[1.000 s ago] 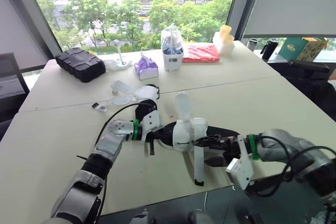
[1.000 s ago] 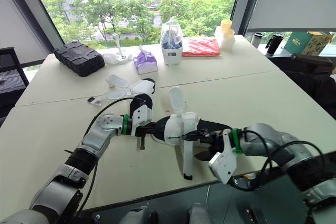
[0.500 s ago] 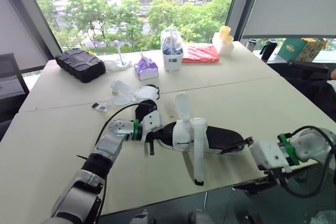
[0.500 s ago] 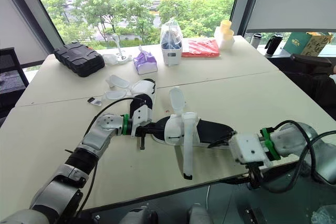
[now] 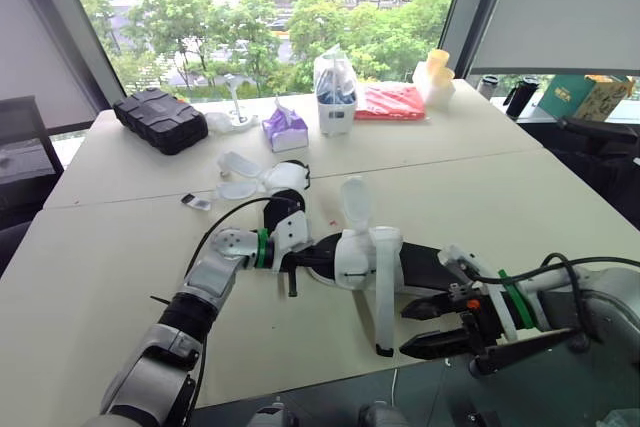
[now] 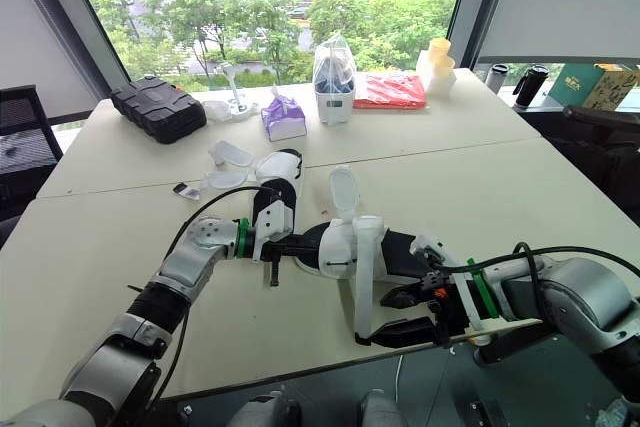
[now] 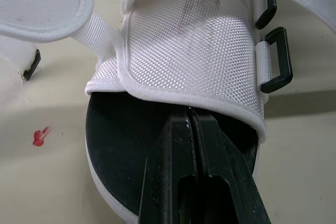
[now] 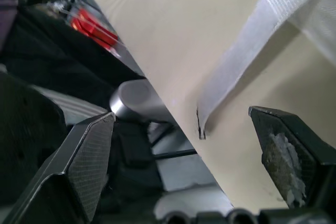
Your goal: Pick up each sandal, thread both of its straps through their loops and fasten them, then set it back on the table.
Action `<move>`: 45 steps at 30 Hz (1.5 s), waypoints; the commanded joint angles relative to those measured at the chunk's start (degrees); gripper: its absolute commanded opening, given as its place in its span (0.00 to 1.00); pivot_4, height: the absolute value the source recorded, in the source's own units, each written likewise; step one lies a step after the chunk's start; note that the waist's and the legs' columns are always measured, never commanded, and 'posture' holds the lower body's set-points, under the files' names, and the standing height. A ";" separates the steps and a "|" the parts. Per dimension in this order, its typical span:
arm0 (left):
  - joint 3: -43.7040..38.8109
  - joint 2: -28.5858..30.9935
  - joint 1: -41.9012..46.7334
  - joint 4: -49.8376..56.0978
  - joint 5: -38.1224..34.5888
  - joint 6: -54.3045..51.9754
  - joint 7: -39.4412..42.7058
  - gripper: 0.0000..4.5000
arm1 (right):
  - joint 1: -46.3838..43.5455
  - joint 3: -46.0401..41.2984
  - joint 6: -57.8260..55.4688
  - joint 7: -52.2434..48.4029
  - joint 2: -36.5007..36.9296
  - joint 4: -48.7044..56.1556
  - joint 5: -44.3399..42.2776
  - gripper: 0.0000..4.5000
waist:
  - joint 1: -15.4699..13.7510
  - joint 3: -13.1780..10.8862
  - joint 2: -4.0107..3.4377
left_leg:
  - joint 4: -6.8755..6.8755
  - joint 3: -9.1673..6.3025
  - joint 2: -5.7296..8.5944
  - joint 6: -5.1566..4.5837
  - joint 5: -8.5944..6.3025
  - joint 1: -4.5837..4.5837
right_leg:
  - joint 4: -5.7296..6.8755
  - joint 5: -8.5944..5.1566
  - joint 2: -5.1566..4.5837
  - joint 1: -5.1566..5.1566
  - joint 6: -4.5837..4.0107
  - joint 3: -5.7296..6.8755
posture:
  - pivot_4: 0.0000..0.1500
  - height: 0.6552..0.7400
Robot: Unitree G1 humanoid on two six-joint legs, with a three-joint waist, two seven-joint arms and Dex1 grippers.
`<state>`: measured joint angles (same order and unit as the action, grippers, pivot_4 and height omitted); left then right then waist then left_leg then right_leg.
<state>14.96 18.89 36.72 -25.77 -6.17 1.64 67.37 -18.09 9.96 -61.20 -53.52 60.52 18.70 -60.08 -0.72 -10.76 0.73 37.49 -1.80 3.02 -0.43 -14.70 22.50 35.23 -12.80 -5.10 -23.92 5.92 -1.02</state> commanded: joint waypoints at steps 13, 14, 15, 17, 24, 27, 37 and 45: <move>0.29 0.23 -1.14 1.67 0.25 -1.09 -0.60 0.00 | -4.37 -2.79 -7.67 9.42 -15.06 -1.72 2.33 0.69 | 0.00 0.01 -0.01 | -0.01 0.01 0.01 -0.01 0.00 0.01 | 0.02 0.03 0.04 -0.03 0.05 0.05 | 1.00 1.00; 0.29 0.25 -1.19 1.82 0.25 -1.18 -0.65 0.00 | -4.71 -3.14 -7.95 9.14 -14.94 -1.83 2.42 0.60 | 0.00 0.01 -0.01 | -0.01 0.01 0.01 -0.01 0.00 0.02 | 0.02 0.04 0.04 -0.04 0.06 0.06 | 1.00 1.00; 0.28 0.28 -1.28 2.01 0.22 -1.28 -0.68 0.00 | -5.17 -3.71 -8.28 8.81 -14.75 -1.94 2.32 0.47 | 0.00 0.01 -0.01 | -0.01 0.01 0.01 -0.01 0.00 0.02 | 0.02 0.04 0.04 -0.04 0.06 0.07 | 1.00 1.00; 0.24 0.34 -1.44 2.37 0.14 -1.52 -0.74 0.00 | -6.93 -5.36 -9.60 8.31 -14.39 -2.66 1.42 0.25 | 0.09 0.01 -0.01 | -0.01 0.02 0.01 -0.01 0.00 0.02 | 0.02 0.04 0.05 -0.05 0.06 0.06 | 1.00 1.00; 0.31 -0.04 -1.23 2.28 0.08 -1.64 -1.18 0.00 | -14.93 -9.77 -16.57 5.61 -13.26 -3.48 -3.42 0.01 | 0.09 0.01 -0.02 | -0.05 0.02 0.01 -0.02 -0.01 0.04 | 0.02 0.04 0.05 -0.07 0.07 0.08 | 1.00 1.00; 0.32 -0.23 -0.97 1.93 0.10 -1.53 -1.28 0.00 | -20.75 -11.64 -19.45 6.78 -15.37 -6.97 -5.34 0.01 | 0.06 0.01 -0.02 | -0.03 0.02 0.01 -0.02 -0.01 0.05 | 0.03 0.05 0.05 -0.10 0.05 0.06 | 1.00 1.00; 0.27 -0.57 -0.73 1.62 0.27 -1.23 -1.46 0.00 | -35.02 -10.49 -20.57 7.24 -21.79 -27.60 2.07 0.01 | -0.05 0.04 -0.06 | -0.04 0.00 0.04 -0.02 -0.01 0.43 | 0.02 0.11 -0.05 -0.46 0.06 0.05 | 1.00 1.00; 0.40 -0.26 -1.92 3.25 0.22 -1.65 -1.78 0.00 | -34.07 -1.87 -15.89 -0.70 -21.15 -35.81 12.10 0.01 | 0.11 0.05 -0.09 | 0.03 0.01 0.06 -0.02 -0.01 0.59 | 0.02 0.32 -0.01 -0.62 0.12 0.08 | 1.00 1.00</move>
<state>14.83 18.57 35.76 -23.26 -6.21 0.47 65.73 -51.72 8.00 -78.10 -52.30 38.99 -16.97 -49.13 -0.60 -10.70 0.64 37.52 -1.78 3.08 -0.45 -14.70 23.10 35.26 -12.48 -5.11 -24.54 6.04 -0.94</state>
